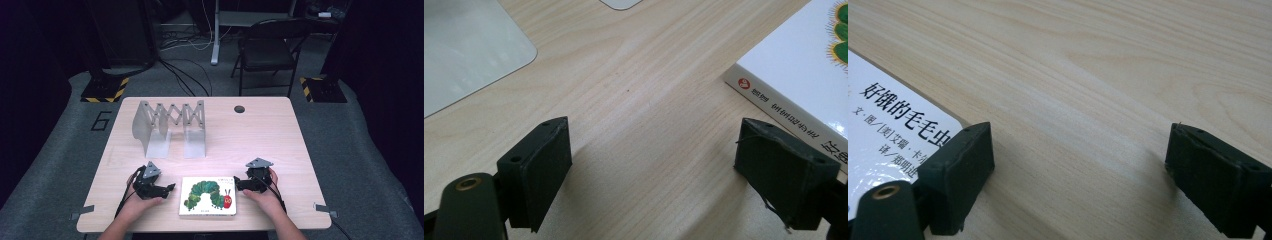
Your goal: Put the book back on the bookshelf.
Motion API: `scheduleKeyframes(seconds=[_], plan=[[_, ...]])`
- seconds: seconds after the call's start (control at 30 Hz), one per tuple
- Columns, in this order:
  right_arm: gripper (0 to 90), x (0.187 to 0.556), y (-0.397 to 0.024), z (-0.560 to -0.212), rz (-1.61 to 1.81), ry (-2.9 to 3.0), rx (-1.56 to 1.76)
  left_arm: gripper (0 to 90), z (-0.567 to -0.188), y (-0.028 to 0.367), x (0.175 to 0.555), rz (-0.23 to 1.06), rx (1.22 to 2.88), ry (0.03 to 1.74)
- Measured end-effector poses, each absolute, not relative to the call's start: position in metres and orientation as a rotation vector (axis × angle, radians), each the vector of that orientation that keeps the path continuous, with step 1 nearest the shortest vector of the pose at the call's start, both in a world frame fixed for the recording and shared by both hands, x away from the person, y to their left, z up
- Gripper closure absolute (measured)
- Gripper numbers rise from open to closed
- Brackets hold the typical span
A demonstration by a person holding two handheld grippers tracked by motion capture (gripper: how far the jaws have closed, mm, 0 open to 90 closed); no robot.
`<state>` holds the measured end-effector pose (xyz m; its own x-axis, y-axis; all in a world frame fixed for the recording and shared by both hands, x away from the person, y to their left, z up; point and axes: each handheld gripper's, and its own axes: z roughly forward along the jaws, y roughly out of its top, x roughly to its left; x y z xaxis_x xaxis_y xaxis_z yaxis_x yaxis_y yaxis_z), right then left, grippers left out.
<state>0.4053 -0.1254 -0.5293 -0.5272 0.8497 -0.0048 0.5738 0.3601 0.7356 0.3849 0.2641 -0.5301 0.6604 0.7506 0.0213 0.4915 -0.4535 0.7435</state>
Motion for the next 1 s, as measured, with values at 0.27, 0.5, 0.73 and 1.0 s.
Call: scheduleKeyframes(seconds=[0.27,0.5,0.73,1.0], plan=[[11.2,0.405,-0.124,-0.529,0.983,2.233,1.267,14.9,-0.529,0.263,0.386,0.464,2.151,0.968],[11.4,0.404,-0.123,-0.527,0.966,2.236,1.297,14.3,-0.530,0.261,0.386,0.446,2.148,0.973],[15.0,0.402,-0.122,-0.524,0.925,2.252,1.323,14.9,-0.529,0.261,0.386,0.449,2.144,0.967],[28.3,0.402,-0.118,-0.517,0.896,2.301,1.307,23.1,-0.527,0.263,0.385,0.453,2.150,0.978]])
